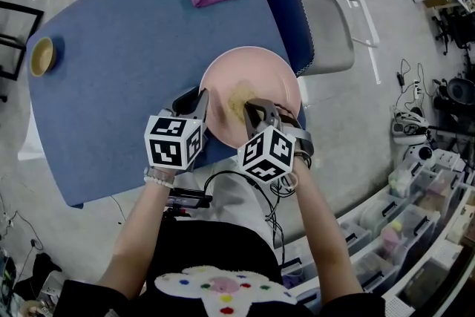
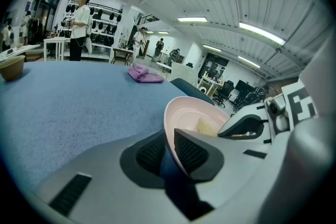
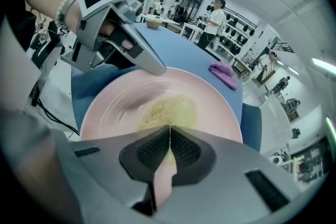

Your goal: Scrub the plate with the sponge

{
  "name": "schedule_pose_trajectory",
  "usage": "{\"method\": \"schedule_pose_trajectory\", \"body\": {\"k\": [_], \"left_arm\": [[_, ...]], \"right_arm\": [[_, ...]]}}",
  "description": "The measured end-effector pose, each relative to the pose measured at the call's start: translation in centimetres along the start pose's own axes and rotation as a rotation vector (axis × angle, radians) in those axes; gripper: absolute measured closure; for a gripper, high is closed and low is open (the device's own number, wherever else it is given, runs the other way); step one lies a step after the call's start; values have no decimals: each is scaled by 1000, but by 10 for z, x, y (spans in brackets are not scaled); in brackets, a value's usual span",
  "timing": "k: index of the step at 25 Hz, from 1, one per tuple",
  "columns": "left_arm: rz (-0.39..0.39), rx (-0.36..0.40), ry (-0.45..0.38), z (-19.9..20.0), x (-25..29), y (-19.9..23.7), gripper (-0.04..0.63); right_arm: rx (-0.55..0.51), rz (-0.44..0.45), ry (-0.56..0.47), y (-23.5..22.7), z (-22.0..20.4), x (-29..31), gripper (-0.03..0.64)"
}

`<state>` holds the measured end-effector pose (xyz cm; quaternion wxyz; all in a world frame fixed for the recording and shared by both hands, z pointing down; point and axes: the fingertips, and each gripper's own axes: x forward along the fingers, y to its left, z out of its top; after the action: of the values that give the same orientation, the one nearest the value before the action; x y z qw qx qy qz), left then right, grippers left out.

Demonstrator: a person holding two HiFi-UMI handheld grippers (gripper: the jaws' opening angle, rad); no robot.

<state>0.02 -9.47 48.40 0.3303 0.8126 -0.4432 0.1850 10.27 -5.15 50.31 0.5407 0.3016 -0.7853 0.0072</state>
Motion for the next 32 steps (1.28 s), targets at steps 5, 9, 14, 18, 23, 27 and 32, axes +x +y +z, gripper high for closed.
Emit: {"method": "schedule_pose_trajectory", "body": {"k": [5,9,14,18,23,27,32], "left_arm": [[6,1,2,1,0,1,532],[11,0,2,1,0,2,532],[15,-1,1,0,1,2,532],[17,1,-1,1,0,2,532],[17,-3,-1,-1,-1,-1,532],[20,-4,-3,-2,-1,-1,534],[16,-11,-4,-2,0,2,534]], "right_arm": [[36,-61,21,-29,-6,6,604],[64,-118,43,-52,-14,11,604],[78,-192,82,-80,-32,13,605],[51,-211,111,-83,-40,8,606],[34,-226,139,-76,-51,0,606],[57,-195,167,-65,-58,-5,606],[57,-172,176,-44,-59,-12,606]]}}
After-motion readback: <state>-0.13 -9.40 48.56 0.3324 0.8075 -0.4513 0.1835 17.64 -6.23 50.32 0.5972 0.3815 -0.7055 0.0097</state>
